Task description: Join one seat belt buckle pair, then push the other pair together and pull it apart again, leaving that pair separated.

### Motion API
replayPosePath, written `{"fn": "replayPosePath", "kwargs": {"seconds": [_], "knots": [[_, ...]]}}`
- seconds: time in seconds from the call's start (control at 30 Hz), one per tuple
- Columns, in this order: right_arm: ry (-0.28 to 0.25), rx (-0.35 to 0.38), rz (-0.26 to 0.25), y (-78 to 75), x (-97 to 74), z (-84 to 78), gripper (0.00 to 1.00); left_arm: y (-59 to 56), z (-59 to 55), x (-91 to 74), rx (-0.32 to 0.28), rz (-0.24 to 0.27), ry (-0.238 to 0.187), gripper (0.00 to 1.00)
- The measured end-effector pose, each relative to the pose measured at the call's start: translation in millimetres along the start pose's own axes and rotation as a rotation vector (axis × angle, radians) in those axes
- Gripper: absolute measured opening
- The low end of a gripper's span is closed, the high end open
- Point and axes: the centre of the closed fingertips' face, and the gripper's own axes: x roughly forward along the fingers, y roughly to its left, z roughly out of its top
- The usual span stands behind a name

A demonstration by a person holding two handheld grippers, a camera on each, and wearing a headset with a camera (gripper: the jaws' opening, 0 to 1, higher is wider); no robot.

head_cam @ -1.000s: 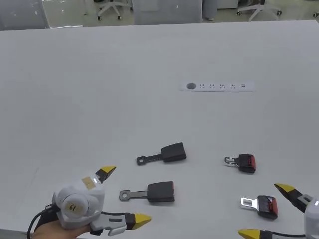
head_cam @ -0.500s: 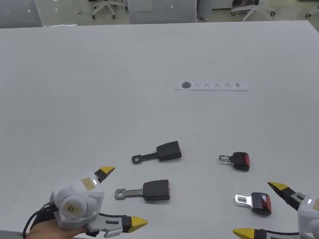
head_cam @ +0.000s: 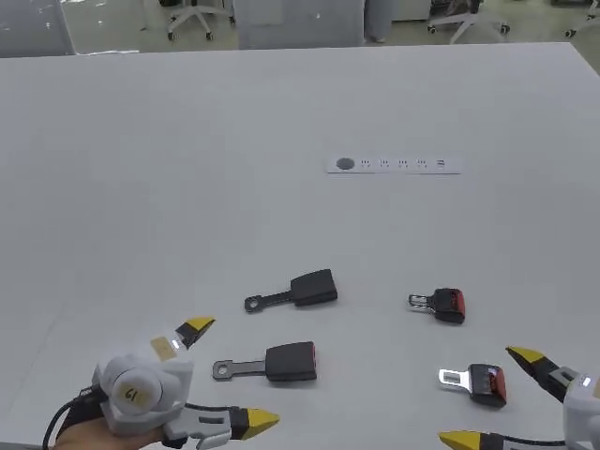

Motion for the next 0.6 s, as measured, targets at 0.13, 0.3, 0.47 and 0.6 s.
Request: {"fn": "replayPosePath", "kwargs": {"seconds": [0.13,0.3,0.47,0.6], "knots": [[0.001,0.001,0.003,1.1,0.9,-0.2,0.98,3.3,2.7,-1.1,-0.025,0.011,-0.018,1.0],[0.0,0.002,0.005,2.8,2.2,0.0,0.98,2.6,0.8,-0.1,-0.028,0.007,-0.012,1.0],[0.002,0.001,0.008,2.9,2.6,-0.4,0.98,3.4,1.2,0.3,-0.034,0.004,-0.016,1.0],[-0.005,0.003,0.01,2.1,2.4,0.6,0.98,5.5,2.8,-0.2,-0.046,0.008,-0.026,1.0]]}}
